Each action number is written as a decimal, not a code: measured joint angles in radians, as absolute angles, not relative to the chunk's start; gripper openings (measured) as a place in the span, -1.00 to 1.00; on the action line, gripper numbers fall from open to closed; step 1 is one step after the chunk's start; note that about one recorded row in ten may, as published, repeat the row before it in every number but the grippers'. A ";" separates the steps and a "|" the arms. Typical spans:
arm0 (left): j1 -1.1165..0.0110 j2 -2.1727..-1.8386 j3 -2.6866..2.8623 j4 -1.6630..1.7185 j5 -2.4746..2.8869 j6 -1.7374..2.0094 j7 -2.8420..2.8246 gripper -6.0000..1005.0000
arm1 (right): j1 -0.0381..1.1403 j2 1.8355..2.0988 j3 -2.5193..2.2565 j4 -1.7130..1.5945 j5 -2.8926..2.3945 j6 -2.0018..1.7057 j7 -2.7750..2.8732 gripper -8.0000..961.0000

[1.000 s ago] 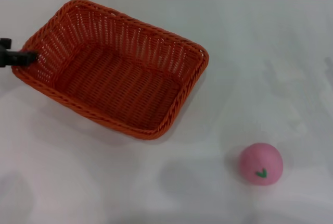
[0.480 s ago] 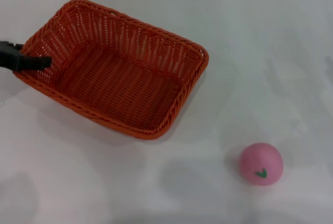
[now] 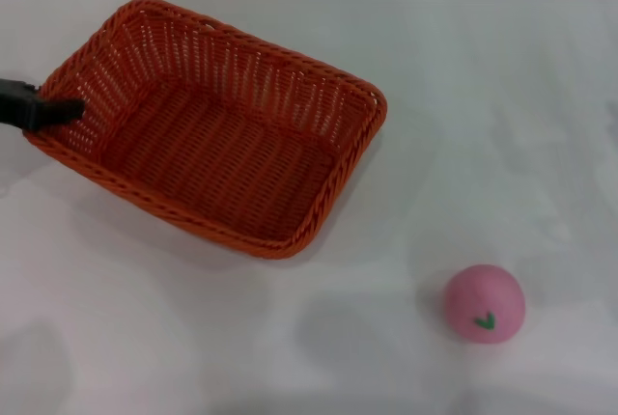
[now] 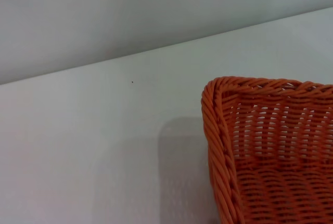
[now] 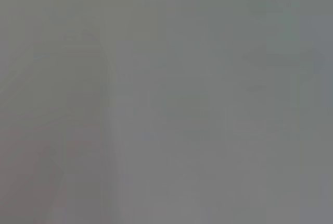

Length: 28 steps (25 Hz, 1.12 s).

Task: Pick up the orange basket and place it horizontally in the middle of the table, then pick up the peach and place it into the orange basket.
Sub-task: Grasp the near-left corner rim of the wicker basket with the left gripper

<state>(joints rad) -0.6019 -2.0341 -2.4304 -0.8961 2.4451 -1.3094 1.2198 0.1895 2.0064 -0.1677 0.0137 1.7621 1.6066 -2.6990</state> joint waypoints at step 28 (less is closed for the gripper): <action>-0.636 -2.035 -2.427 -0.932 2.448 -1.345 1.138 -0.63 | 0.212 2.008 -0.164 0.012 1.768 1.610 -2.705 0.40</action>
<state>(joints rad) -0.6363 -2.0350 -2.4266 -0.9316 2.4485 -1.3447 1.1377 0.2122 2.0080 -0.1643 0.0125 1.7678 1.6101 -2.7051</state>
